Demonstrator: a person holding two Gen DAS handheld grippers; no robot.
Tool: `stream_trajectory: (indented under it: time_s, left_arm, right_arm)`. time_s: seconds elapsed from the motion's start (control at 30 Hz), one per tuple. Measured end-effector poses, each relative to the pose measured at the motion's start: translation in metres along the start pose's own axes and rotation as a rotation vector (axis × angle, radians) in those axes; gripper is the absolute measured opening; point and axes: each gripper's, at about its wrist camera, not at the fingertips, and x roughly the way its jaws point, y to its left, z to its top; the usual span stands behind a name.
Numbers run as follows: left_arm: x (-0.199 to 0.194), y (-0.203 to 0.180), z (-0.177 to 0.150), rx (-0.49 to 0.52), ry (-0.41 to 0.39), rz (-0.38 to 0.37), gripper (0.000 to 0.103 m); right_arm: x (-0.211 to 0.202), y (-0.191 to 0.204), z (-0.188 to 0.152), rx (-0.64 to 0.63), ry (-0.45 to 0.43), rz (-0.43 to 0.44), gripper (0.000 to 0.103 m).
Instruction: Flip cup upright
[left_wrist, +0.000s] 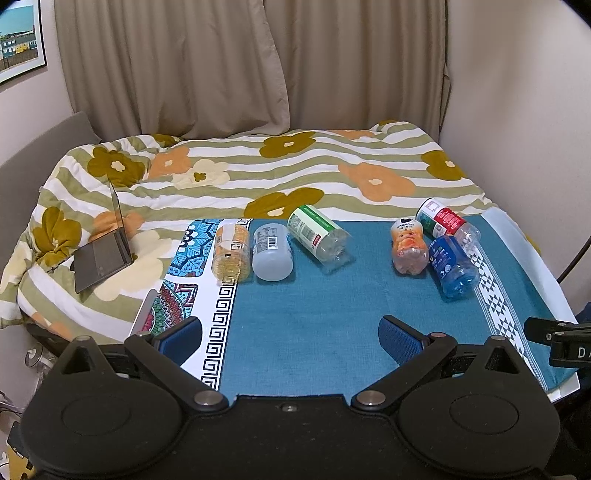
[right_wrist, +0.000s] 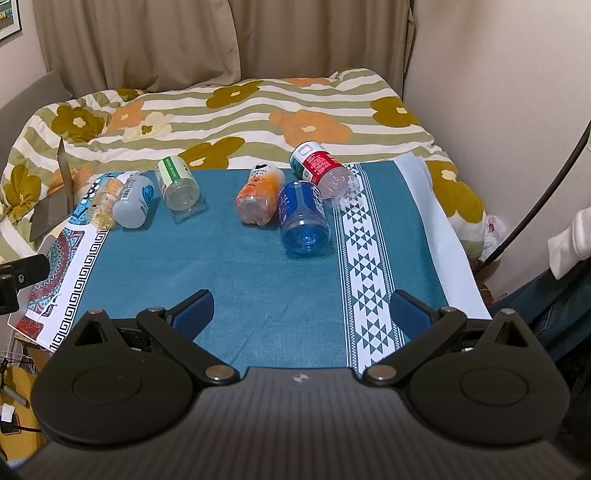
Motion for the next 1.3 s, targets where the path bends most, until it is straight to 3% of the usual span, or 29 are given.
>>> stream_trajectory:
  time_s: [1.3]
  left_arm:
    - [0.011,0.002,0.006,-0.007,0.018,0.002,0.103]
  right_arm:
    - [0.006,0.0,0.003,0.002,-0.001,0.002,0.103]
